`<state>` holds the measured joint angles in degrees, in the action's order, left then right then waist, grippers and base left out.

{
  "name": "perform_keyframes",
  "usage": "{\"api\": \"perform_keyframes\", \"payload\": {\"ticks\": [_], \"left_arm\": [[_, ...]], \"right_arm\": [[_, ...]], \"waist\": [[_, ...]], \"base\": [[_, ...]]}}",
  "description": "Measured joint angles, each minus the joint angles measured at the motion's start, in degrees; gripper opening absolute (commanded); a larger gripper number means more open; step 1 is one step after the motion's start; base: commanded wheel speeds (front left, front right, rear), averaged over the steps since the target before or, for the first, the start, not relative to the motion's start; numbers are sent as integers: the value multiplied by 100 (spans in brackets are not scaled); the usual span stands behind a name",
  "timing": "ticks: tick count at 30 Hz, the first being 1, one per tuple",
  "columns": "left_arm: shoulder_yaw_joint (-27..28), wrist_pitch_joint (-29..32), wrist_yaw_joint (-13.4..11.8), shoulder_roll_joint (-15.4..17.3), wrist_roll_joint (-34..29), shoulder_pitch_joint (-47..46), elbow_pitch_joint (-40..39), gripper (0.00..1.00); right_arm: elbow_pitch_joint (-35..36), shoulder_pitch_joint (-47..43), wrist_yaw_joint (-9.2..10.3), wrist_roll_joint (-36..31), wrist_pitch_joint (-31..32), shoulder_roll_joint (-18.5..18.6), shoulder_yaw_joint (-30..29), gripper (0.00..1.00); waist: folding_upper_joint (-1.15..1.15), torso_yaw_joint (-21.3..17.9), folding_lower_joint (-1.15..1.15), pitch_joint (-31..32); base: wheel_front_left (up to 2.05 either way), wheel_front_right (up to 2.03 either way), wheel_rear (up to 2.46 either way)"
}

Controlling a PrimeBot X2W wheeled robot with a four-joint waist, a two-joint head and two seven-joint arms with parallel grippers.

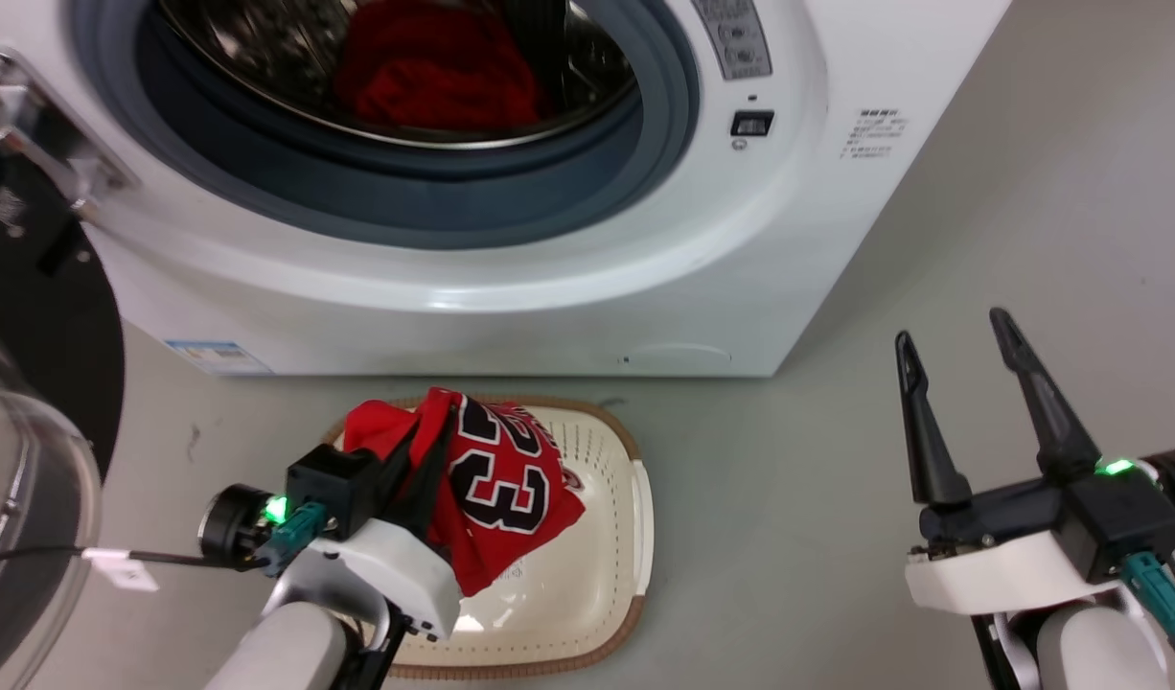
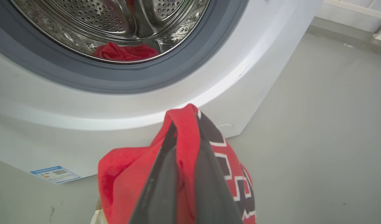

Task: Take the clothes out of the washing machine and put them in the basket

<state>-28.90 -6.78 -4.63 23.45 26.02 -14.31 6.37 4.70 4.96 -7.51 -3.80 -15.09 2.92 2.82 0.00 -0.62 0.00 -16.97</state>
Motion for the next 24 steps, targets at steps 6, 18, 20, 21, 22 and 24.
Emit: {"api": "perform_keyframes", "payload": {"ticks": [6, 18, 20, 21, 22, 24], "left_arm": [[-142, -320, 330, -416, 134, -454, 1377, 0], [-244, -653, 791, -899, 41, -1971, 4203, 0], [-290, -661, 838, -967, -16, -2255, 4631, 0], [-289, -662, 847, -1004, -10, -2391, 4829, 0], [-279, -664, 869, -1054, 9, -2512, 5024, 0], [-301, -655, 895, -1095, 8, -2747, 5417, 0]], "right_arm": [[86, 315, 0, -27, 0, -1, 30, 100], [324, 949, 0, 44, 0, 1, -111, 100], [359, 1027, 0, 81, 0, 1, -151, 100], [381, 1066, 0, 82, 0, 1, -165, 100], [393, 1092, 0, 90, 0, 1, -186, 100], [423, 1150, 0, 129, 1, 1, -199, 100]], "waist": [[0, -101, 1, -599], [0, -482, 1, -1968], [0, -539, 1, -2199], [0, -565, 1, -2314], [0, -589, 1, -2423], [0, -631, 1, -2633]], "base": [[0, 0, 0], [0, 0, 0], [0, 0, 0], [0, 0, 0], [0, 0, 0], [0, 0, 0]]}}
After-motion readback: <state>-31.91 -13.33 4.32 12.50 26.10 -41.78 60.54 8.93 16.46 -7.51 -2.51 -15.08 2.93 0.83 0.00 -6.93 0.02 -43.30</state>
